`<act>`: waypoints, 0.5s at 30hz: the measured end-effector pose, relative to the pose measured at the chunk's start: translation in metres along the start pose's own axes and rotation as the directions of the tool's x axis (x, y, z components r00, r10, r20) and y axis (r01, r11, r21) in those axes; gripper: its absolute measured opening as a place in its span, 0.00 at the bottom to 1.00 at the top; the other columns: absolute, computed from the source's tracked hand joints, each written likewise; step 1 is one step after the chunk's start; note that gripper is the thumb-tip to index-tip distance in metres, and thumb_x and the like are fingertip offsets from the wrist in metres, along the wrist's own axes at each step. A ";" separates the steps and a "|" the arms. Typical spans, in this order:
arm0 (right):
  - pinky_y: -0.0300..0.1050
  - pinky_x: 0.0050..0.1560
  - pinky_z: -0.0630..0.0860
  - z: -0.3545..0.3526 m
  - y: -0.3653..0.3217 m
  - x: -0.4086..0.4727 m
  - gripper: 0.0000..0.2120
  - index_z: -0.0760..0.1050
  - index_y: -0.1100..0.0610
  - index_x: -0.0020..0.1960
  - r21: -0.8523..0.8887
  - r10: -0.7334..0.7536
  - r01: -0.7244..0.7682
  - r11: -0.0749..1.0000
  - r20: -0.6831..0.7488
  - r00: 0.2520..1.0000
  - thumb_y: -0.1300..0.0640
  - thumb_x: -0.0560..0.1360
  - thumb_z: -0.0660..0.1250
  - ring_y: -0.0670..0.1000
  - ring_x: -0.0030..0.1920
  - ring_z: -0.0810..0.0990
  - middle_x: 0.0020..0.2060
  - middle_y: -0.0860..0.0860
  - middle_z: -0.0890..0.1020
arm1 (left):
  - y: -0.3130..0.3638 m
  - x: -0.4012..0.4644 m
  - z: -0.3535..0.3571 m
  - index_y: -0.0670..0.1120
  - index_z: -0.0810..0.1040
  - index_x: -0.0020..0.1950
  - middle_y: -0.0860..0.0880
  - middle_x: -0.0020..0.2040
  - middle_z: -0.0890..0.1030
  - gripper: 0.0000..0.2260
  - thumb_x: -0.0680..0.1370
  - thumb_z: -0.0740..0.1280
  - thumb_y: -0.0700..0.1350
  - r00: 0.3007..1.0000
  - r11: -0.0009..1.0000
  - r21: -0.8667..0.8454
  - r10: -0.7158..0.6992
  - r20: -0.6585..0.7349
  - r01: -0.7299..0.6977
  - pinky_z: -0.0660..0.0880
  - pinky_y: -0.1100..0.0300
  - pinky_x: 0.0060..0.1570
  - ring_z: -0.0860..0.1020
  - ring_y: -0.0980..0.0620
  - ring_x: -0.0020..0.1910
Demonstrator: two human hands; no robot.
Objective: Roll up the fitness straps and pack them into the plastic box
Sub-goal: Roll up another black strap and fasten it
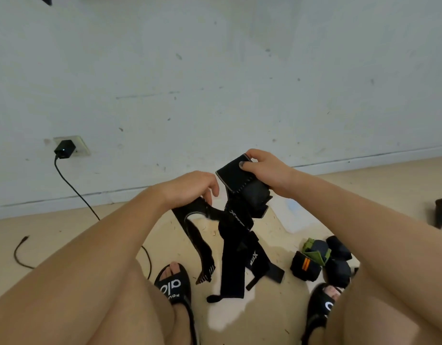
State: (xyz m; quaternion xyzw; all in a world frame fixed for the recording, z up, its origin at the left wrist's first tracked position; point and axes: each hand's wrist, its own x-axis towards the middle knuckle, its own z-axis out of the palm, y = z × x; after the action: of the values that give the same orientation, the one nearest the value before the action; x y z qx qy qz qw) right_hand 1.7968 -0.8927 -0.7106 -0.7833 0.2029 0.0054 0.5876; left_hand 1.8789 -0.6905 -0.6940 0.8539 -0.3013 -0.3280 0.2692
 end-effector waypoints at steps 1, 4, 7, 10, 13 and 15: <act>0.43 0.34 0.79 -0.001 0.000 0.000 0.03 0.76 0.55 0.54 0.025 0.013 -0.013 1.000 0.000 1.000 0.57 0.84 0.64 0.54 0.40 0.82 0.46 0.56 0.82 | -0.001 0.001 0.003 0.47 0.80 0.54 0.51 0.44 0.82 0.12 0.84 0.58 0.50 1.000 0.999 0.037 -0.009 0.016 0.008 0.69 0.60 0.50 0.77 0.52 0.49; 0.47 0.39 0.79 -0.001 -0.001 0.000 0.02 0.76 0.54 0.53 0.108 0.033 -0.033 0.994 0.004 0.999 0.57 0.84 0.64 0.56 0.42 0.82 0.46 0.57 0.82 | -0.001 0.007 0.013 0.56 0.75 0.66 0.58 0.42 0.79 0.12 0.82 0.66 0.53 0.996 0.985 0.166 0.043 0.075 -0.055 0.70 0.64 0.43 0.79 0.64 0.39; 0.49 0.43 0.79 0.002 -0.001 0.002 0.02 0.75 0.55 0.54 0.168 0.033 -0.029 0.985 -0.023 0.999 0.58 0.83 0.64 0.57 0.43 0.82 0.46 0.58 0.82 | 0.005 0.015 0.025 0.58 0.76 0.67 0.57 0.40 0.83 0.14 0.81 0.69 0.52 0.984 0.990 0.099 0.081 0.157 -0.097 0.74 0.66 0.43 0.81 0.64 0.37; 0.43 0.35 0.76 0.005 0.000 0.004 0.03 0.73 0.54 0.51 0.114 0.009 0.004 0.993 -0.115 0.993 0.59 0.84 0.62 0.55 0.40 0.80 0.44 0.56 0.81 | 0.009 0.023 0.030 0.49 0.81 0.59 0.55 0.38 0.83 0.10 0.81 0.69 0.51 0.980 0.983 0.119 0.118 0.159 -0.138 0.74 0.67 0.42 0.82 0.59 0.39; 0.43 0.36 0.75 0.001 0.004 0.007 0.05 0.73 0.53 0.49 0.066 -0.003 0.012 0.998 -0.138 0.990 0.59 0.83 0.62 0.55 0.41 0.79 0.44 0.55 0.80 | 0.009 0.024 0.028 0.43 0.81 0.55 0.56 0.30 0.76 0.12 0.81 0.70 0.51 0.979 0.976 0.145 0.137 0.151 -0.159 0.68 0.68 0.32 0.73 0.61 0.28; 0.44 0.36 0.76 -0.005 0.010 0.010 0.05 0.74 0.53 0.49 0.039 0.024 -0.020 0.999 -0.108 0.994 0.60 0.83 0.62 0.55 0.42 0.79 0.45 0.57 0.80 | 0.010 0.023 0.023 0.41 0.79 0.50 0.54 0.28 0.71 0.13 0.81 0.70 0.52 0.976 0.977 0.122 0.153 0.153 -0.172 0.65 0.65 0.31 0.68 0.57 0.27</act>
State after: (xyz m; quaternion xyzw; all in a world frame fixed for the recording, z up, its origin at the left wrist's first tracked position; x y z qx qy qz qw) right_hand 1.8013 -0.9031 -0.7207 -0.7688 0.2434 -0.0347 0.5904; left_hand 1.8731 -0.7186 -0.7112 0.8170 -0.4101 -0.3438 0.2146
